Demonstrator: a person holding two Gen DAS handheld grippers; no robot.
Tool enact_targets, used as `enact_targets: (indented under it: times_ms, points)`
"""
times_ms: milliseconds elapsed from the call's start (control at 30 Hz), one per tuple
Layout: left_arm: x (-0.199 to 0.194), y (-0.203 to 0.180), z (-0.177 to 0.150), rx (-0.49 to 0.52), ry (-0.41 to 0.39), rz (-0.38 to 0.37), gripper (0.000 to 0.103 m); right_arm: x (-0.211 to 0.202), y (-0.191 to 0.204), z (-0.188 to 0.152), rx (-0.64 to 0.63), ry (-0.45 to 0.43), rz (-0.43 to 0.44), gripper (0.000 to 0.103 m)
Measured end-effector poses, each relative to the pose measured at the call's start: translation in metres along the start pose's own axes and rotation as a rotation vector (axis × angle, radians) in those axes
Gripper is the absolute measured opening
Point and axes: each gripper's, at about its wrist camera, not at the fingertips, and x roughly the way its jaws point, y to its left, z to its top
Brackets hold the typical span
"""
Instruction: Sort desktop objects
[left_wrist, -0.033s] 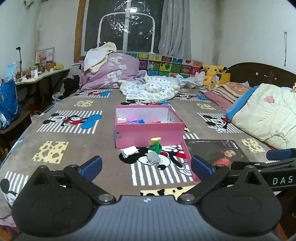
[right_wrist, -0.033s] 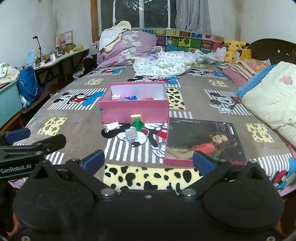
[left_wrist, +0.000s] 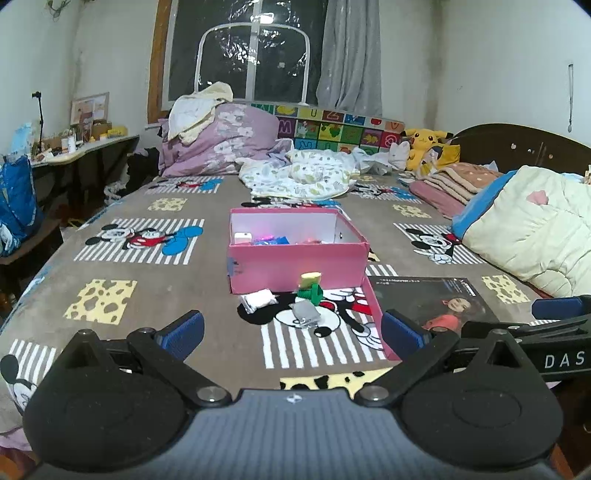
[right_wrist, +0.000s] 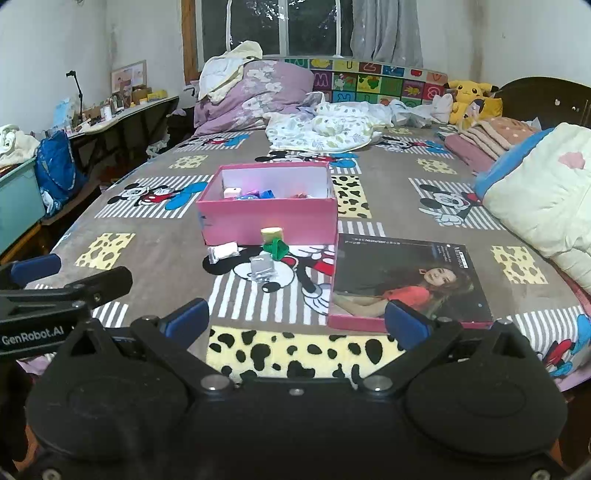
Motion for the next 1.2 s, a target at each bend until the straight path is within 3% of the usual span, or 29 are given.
enact_targets:
  times_ms: [100,233,1200]
  points:
    - [-0.004,-0.001,0.0,-0.002,0.002,-0.01,0.102,-0.001,-0.001,0.0,0.008,-0.002,-0.003,0.103]
    - [0.01,-0.006,0.002,0.002,0.062,0.008,0.102,0.0,-0.001,-0.003,0.0,0.009,-0.009,0.103]
    - [0.017,0.001,-0.01,-0.004,0.071,-0.015,0.102,0.018,-0.007,-0.008,0.01,0.048,-0.015,0.103]
